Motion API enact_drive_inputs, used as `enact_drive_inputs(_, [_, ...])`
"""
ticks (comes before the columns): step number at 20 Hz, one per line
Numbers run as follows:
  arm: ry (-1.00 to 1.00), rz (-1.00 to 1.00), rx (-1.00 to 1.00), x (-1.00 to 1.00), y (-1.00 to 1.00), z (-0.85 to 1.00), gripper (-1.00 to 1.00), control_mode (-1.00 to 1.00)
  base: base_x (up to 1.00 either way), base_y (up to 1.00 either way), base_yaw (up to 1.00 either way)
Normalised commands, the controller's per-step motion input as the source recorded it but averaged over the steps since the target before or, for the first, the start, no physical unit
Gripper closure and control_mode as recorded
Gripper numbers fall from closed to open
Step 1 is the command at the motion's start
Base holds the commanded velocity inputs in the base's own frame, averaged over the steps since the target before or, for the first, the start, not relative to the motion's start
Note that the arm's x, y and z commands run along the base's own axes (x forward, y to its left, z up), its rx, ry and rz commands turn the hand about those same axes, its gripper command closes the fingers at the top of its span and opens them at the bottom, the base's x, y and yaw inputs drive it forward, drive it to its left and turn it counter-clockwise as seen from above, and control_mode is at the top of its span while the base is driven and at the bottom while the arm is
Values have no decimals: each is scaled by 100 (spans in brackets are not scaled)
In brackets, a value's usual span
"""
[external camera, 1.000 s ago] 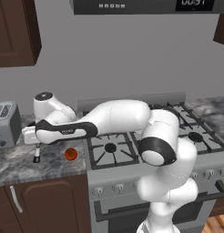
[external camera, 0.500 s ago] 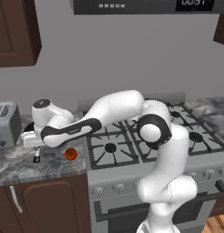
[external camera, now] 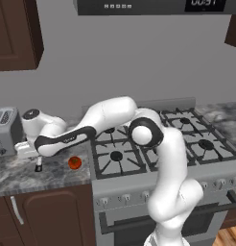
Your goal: Place the pan on the rear center burner on the stove. Then place the tomato and the onion in the pan and turn on the rear center burner.
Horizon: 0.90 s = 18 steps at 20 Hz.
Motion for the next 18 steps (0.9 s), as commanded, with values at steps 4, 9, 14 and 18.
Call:
enact_drive_inputs(4, [0,0,-2,40,3,-31,-100,-100,0,0,0])
enact_drive_inputs(9, [0,0,-1,40,0,-35,-100,-100,0,0,0])
enact_drive_inputs(14, [0,0,0,46,7,-34,-100,-100,0,0,0])
enact_drive_inputs(18, [0,0,0,40,17,-32,-100,-100,0,0,0])
